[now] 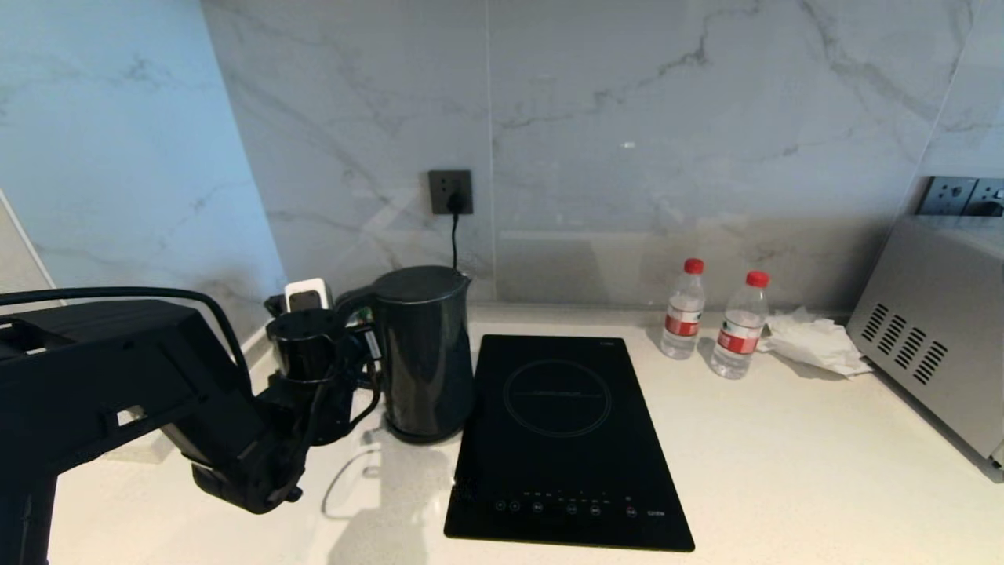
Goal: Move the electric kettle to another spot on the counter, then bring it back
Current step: Place it on the power base
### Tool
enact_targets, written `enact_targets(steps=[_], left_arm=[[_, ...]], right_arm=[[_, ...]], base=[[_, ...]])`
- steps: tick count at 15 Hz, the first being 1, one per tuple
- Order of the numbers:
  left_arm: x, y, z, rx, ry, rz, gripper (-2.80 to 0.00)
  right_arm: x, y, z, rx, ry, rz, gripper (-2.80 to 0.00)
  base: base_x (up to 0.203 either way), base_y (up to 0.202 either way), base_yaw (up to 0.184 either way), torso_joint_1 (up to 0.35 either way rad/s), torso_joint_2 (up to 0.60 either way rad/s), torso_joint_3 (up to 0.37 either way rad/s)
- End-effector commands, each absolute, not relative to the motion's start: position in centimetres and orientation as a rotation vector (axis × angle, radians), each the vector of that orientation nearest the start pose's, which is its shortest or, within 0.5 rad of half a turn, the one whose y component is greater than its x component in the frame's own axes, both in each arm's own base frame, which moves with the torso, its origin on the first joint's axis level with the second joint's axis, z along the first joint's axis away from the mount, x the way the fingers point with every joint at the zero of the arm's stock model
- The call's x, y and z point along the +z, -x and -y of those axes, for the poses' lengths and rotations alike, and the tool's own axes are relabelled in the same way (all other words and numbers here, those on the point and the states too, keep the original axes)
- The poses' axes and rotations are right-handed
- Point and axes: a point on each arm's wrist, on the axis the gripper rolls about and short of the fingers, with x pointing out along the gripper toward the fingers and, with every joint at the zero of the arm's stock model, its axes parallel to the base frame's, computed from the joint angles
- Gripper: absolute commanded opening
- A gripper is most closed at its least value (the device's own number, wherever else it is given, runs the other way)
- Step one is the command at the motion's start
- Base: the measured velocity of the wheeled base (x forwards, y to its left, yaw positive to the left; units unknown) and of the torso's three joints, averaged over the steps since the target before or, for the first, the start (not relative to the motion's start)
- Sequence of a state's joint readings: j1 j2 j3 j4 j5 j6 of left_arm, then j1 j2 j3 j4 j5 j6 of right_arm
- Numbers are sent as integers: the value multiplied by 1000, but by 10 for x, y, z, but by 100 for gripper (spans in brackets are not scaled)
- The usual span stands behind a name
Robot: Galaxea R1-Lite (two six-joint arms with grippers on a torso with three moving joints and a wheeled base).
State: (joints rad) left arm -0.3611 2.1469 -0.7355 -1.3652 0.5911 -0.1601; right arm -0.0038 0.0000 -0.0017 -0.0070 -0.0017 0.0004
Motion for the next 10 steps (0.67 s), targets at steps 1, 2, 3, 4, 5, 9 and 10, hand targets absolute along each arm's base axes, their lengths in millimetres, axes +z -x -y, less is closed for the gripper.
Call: enact_targets(steps=[1,2,3,4,5,9,10], left_arm=[[88,-337,121,219,128,-30,-280],[84,-337,122,218,120,-42,-280],[80,-337,122,219,114,-50,-280],[81,-339,123,225,116,-45,-280],[82,-342,123,230,117,-37,-280],[73,-358,129,257,109,-27,-280],[72,-361,130,270,110,-23,-280]], right_arm=[[77,23,0,-6,0,8,-280],[77,23,0,-6,0,9,-280],[77,23,0,-5,0,9,-280],[77,23,0,-6,0,8,-280],[77,23,0,-6,0,8,-280],[77,23,0,-6,0,8,-280],[77,23,0,-5,0,9,-280]], base=[[0,0,0,0,0,0],[0,0,0,0,0,0],[0,0,0,0,0,0],[0,0,0,0,0,0],[0,0,0,0,0,0],[0,0,0,0,0,0],[0,0,0,0,0,0]])
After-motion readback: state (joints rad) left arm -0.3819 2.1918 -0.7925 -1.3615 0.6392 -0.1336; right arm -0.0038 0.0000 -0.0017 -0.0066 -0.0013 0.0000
